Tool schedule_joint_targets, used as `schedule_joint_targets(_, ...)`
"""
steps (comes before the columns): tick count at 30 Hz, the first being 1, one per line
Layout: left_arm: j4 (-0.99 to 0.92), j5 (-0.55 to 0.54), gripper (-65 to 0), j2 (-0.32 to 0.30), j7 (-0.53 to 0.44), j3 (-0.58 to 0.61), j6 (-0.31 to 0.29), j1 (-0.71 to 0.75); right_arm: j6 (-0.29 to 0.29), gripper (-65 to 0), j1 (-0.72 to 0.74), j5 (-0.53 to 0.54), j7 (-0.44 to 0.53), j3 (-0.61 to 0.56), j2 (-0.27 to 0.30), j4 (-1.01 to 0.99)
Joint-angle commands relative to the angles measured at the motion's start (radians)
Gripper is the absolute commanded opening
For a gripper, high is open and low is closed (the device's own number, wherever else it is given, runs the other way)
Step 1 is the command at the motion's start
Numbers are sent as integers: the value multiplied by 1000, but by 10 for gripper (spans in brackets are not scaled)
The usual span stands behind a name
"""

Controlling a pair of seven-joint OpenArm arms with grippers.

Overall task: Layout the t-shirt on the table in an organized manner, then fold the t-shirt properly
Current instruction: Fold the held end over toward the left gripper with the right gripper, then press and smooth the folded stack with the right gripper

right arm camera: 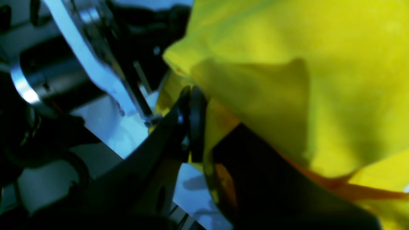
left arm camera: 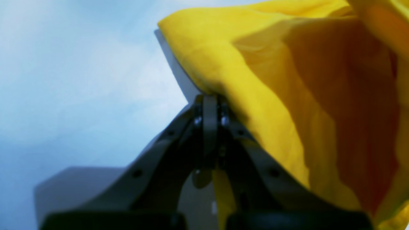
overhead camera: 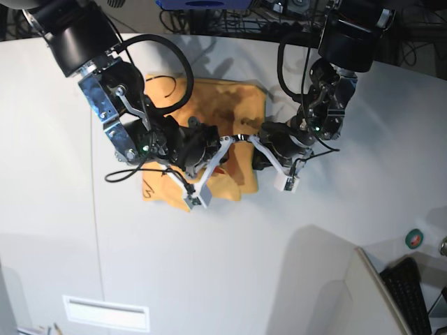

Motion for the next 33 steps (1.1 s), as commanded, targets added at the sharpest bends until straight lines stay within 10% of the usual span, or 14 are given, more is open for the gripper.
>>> schedule_joint_targets(1, 8, 10, -650, -3, 18, 0, 3, -6, 6, -650, 14, 10, 9, 3, -12, -4)
schedule_joint_targets(13, 14, 10, -650, -3, 18, -7, 3, -4, 6, -650, 40, 10, 16, 9, -54, -71)
schedule_joint_targets(17, 117, 3, -650, -52, 26, -12, 3, 37, 6, -323, 37, 11, 16, 6, -54, -71)
schedule_joint_targets(20, 228, -1, -650, -140, 28, -30, 3, 111, 6, -215, 34, 11, 16, 4, -54, -67)
schedule_joint_targets(33, 308, -1, -650, -226, 28, -627, -124, 413, 6, -225, 59, 10, 17, -172, -52, -70)
